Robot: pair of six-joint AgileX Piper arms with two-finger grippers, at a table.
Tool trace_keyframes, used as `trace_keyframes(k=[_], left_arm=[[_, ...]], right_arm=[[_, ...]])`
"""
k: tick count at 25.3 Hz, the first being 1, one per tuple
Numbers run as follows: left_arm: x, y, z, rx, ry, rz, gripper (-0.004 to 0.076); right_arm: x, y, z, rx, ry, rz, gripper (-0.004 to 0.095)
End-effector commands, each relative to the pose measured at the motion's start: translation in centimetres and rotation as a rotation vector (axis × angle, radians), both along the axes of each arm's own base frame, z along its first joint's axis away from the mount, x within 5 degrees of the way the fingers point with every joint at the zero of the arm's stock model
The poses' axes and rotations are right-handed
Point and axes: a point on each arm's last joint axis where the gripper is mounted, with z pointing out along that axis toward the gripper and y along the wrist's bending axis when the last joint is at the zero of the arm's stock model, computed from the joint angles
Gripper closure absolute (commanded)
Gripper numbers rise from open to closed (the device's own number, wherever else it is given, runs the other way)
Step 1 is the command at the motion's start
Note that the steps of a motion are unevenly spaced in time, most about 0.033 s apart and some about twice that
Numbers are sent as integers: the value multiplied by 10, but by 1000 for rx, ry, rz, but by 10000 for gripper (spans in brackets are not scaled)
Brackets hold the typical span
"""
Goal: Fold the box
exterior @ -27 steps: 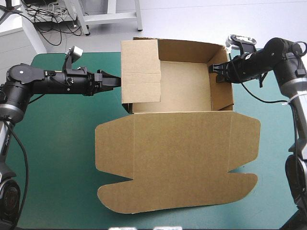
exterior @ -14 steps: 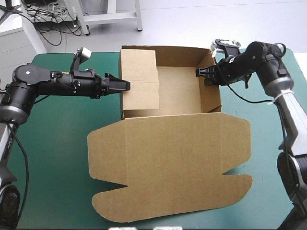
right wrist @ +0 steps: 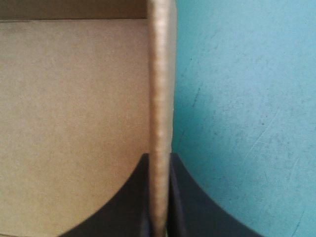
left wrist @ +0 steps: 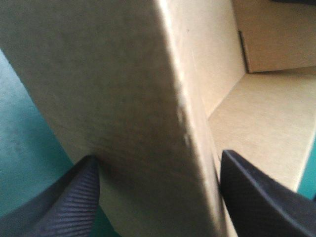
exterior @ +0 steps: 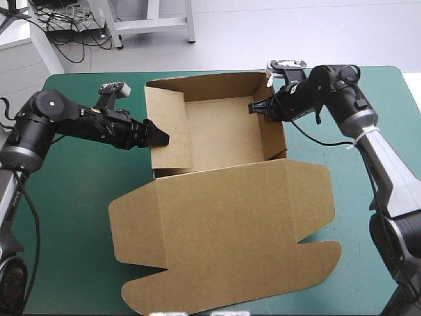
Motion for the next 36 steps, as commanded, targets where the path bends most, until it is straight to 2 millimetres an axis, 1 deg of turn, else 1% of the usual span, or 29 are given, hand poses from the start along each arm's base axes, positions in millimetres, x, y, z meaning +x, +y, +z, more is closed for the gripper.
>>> trace_keyframes(k=[1, 5, 7, 8, 9, 10, 12, 14, 15, 16, 19, 22, 24, 25, 27, 29, 33, 36], left_arm=[[-5, -4, 16, 55, -76, 87, 231], [-5, -14, 13, 135, -99, 125, 245], [-5, -18, 12, 161, -109, 140, 276], [-5, -21, 12, 177, -116, 144, 307], [-5, -23, 12, 192, -124, 152, 343], [-5, -27, 11, 224, -146, 157, 427], [-5, -29, 10, 244, -150, 168, 510], [-4, -29, 9, 270, -151, 197, 630], [-3, -28, 8, 286, -152, 216, 711], [-2, -27, 8, 294, -148, 233, 732], [0, -28, 4, 294, -128, 258, 734], [5, -34, 5, 299, -153, 264, 734], [16, -42, 0, 299, -132, 265, 734], [22, -45, -4, 305, -117, 261, 734], [37, -50, -16, 325, -73, 253, 734], [45, -53, -24, 339, -47, 246, 734], [57, -57, -46, 389, 29, 225, 734], [63, -57, -65, 455, 91, 210, 734]], right_arm=[[-13, 10, 30, 60, -111, -20, 917], [-16, 19, 28, 26, -115, -9, 917], [-17, 21, 27, 22, -107, -8, 917], [-17, 21, 27, 21, -104, -7, 917], [-17, 22, 26, 21, -100, -7, 917], [-17, 23, 26, 26, -95, -8, 917], [-18, 23, 26, 27, -86, -10, 917], [-18, 22, 25, 29, -77, -15, 917], [-19, 22, 25, 28, -72, -16, 917], [-19, 22, 25, 27, -67, -18, 917], [-21, 21, 23, 2, -43, -14, 917], [-26, 15, 28, -34, -51, -28, 918], [-28, 8, 31, -71, -53, -78, 918], [-28, 5, 28, -105, -33, -98, 918], [-25, 3, 19, -161, 9, -108, 918], [-20, 4, 11, -173, 27, -113, 918], [-8, 9, -9, -193, 82, -117, 918], [1, 13, -31, -214, 154, -131, 917]])
